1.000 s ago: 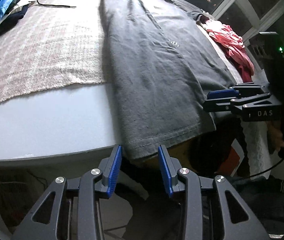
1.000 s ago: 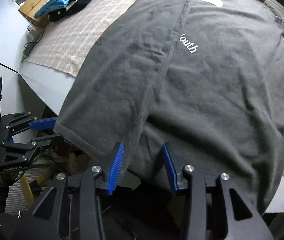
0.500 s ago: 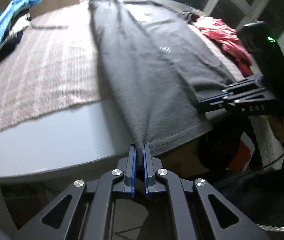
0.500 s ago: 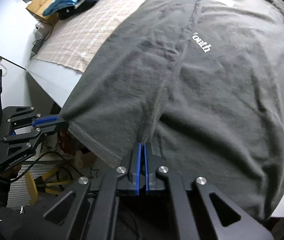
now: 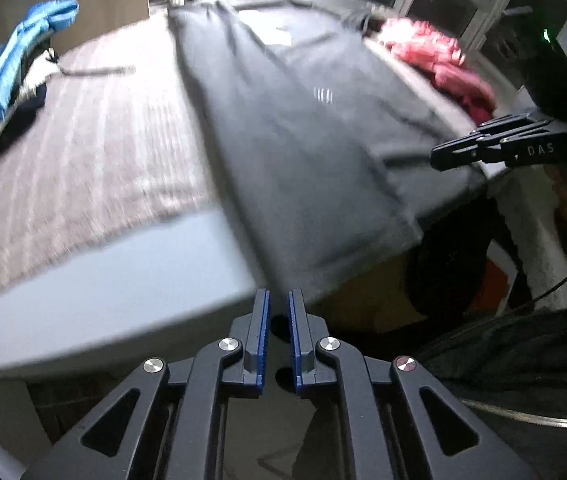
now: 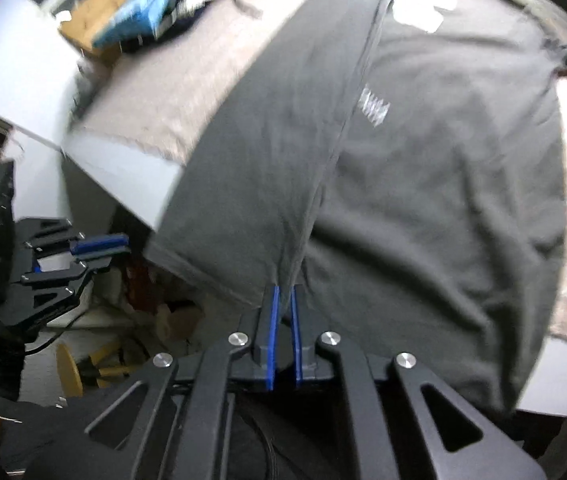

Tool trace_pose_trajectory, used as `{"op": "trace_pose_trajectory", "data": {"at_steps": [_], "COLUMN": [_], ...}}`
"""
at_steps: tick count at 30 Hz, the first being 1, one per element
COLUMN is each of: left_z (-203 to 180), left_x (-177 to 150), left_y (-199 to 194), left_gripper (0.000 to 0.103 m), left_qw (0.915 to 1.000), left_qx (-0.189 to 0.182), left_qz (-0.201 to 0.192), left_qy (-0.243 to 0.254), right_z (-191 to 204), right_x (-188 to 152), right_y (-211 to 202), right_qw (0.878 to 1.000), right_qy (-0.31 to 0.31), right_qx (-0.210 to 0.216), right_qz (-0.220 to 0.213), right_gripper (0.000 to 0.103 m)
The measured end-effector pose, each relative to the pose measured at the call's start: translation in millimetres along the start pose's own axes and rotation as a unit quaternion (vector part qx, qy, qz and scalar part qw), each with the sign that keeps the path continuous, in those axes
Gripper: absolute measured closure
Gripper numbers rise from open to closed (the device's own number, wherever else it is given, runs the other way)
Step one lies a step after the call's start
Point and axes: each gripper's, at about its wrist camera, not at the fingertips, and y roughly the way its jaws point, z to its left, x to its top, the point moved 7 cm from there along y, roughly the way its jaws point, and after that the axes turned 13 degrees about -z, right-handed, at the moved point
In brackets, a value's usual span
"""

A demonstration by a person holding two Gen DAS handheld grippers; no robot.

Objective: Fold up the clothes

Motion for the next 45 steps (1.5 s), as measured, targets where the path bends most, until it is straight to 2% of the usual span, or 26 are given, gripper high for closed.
{"op": "trace_pose_trajectory", "data": {"at_steps": [4, 7, 8, 11, 14, 16, 19, 21, 25, 27, 31, 35, 38, 41, 42, 45], "left_z": [16.8, 23.3, 23.8, 24.5, 30.5, 33.4, 35.5, 28.7, 14.7, -11.8, -77.5, -144.9, -195.3, -245.2, -255.2, -274.7], "left_x": [50.6, 87.9, 97.2, 114.2, 108.2, 104.7, 114.3, 129.3, 159.4, 163.7, 153.8, 131.3, 114.3, 97.3, 94.7, 87.5], "left_y": [0.8, 22.3, 34.2, 76.5, 120.7, 132.8, 124.4, 105.0, 65.9, 62.7, 77.9, 93.0, 104.0, 115.1, 120.4, 135.3], "left_gripper": [0.087, 0.085, 0.082, 0.080, 0.081, 0.081, 0.081, 0.079, 0.074, 0.073, 0.073, 0.073, 0.073, 0.073, 0.073, 0.069], "left_qw": [0.9993, 0.9987, 0.9987, 0.9988, 0.9997, 0.9991, 0.9984, 0.9994, 0.9995, 0.9983, 0.9921, 0.9855, 0.9790, 0.9714, 0.9714, 0.9730], "left_qx": [0.001, -0.009, -0.010, -0.028, -0.005, 0.001, 0.013, 0.005, -0.012, -0.040, -0.110, -0.145, -0.171, -0.196, -0.192, -0.174], "left_qz": [-0.036, -0.049, -0.048, -0.034, 0.017, 0.033, 0.049, 0.025, -0.023, -0.030, -0.017, -0.006, 0.003, 0.012, 0.015, 0.026], "left_qy": [0.007, 0.011, 0.015, 0.021, 0.015, 0.027, 0.026, 0.023, 0.016, 0.030, 0.058, 0.089, 0.112, 0.134, 0.139, 0.149], "right_z": [-15.9, -28.7, -35.9, -54.8, -75.9, -94.5, -128.2, -150.7, -195.6, -215.8, -234.4, -244.8, -250.4, -260.6, -268.0, -295.2], "right_x": [39.5, 59.3, 63.2, 75.1, 82.2, 84.3, 87.9, 90.3, 95.0, 92.6, 48.3, 33.5, 60.9, 102.2, 118.6, 164.4], "right_y": [-39.5, -46.3, -47.4, -30.7, -5.2, -9.2, -25.1, -35.7, -57.0, -67.7, -87.6, -86.5, -73.3, -54.2, -45.3, -12.7], "right_qw": [0.996, 0.993, 0.992, 0.993, 0.995, 0.995, 0.992, 0.990, 0.984, 0.981, 0.975, 0.971, 0.974, 0.977, 0.977, 0.977], "right_qy": [0.036, 0.044, 0.044, 0.044, 0.045, 0.056, 0.079, 0.094, 0.124, 0.139, 0.165, 0.175, 0.156, 0.129, 0.121, 0.114], "right_qx": [0.003, -0.018, -0.020, -0.024, -0.032, -0.041, -0.054, -0.063, -0.081, -0.091, -0.113, -0.116, -0.114, -0.106, -0.107, -0.124], "right_qz": [-0.080, -0.112, -0.116, -0.108, -0.081, -0.076, -0.084, -0.088, -0.098, -0.102, -0.101, -0.112, -0.122, -0.136, -0.139, -0.132], "right_gripper": [0.097, 0.097, 0.097, 0.097, 0.097, 0.097, 0.097, 0.096, 0.080, 0.080, 0.080, 0.080, 0.080, 0.067, 0.064, 0.064]}}
